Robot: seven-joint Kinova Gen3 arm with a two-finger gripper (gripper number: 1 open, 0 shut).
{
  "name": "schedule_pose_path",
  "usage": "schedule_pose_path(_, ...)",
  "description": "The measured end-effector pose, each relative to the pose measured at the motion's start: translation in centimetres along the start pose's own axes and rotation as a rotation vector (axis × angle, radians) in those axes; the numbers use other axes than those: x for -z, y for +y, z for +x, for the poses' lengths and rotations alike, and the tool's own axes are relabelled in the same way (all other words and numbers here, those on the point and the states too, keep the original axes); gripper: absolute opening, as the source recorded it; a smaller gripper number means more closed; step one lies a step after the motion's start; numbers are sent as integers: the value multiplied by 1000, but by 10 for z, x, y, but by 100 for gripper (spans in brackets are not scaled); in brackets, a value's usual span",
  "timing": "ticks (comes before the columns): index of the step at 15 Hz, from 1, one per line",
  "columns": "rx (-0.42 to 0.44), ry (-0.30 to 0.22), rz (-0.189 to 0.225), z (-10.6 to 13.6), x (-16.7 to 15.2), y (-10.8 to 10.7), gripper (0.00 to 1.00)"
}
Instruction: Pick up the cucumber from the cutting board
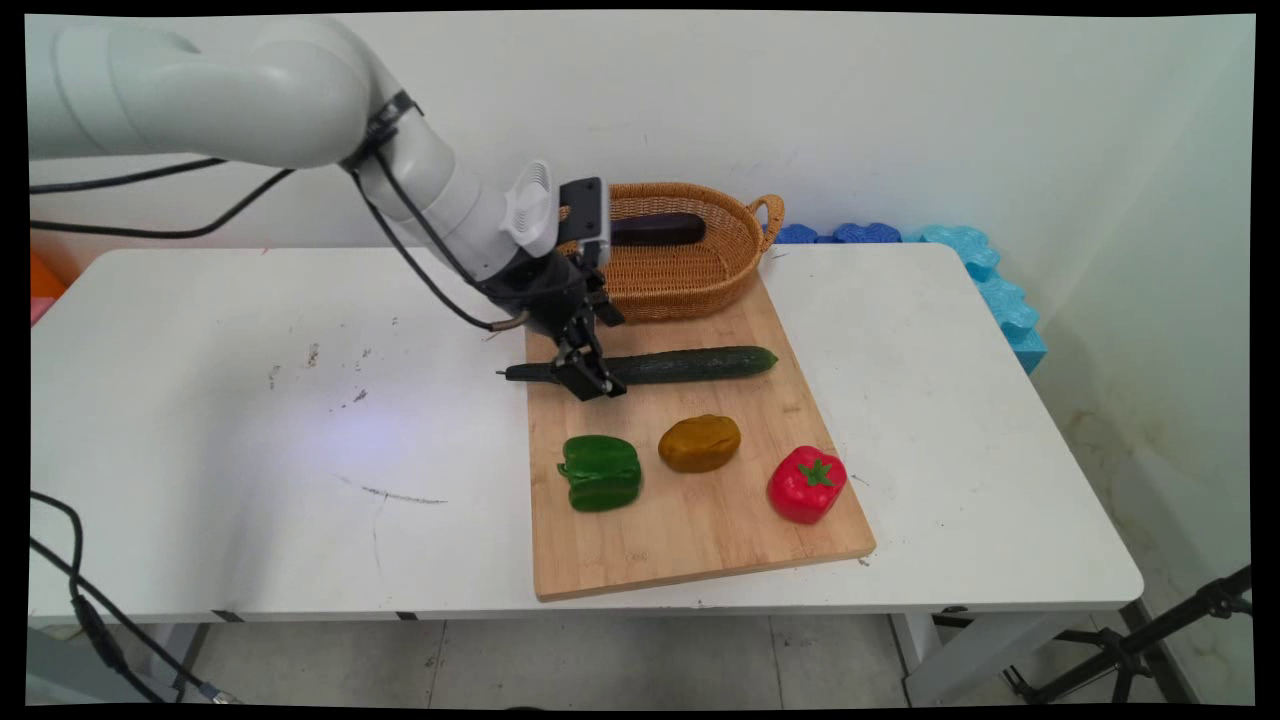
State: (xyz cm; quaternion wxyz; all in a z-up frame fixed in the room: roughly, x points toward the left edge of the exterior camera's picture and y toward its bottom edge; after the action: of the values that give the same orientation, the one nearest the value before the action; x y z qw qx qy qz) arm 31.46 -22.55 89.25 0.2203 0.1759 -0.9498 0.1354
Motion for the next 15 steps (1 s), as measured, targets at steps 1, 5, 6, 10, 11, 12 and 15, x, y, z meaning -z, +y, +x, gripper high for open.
schedule_pose_path(1,-5,-4,4,1,-5,-3,100)
schedule_pose_path(5,-8,-19,16,2,-24,-13,100)
schedule_pose_path(6,-6,-25,20,2,-32,-17,100)
schedule_pose_path(10,2,-43,23,1,-56,-24,100)
schedule_pose_path(11,4,-46,23,1,-60,-26,100)
schedule_pose_path(12,5,-48,23,1,-62,-26,100)
schedule_pose_path(15,16,-56,23,0,-75,-28,100)
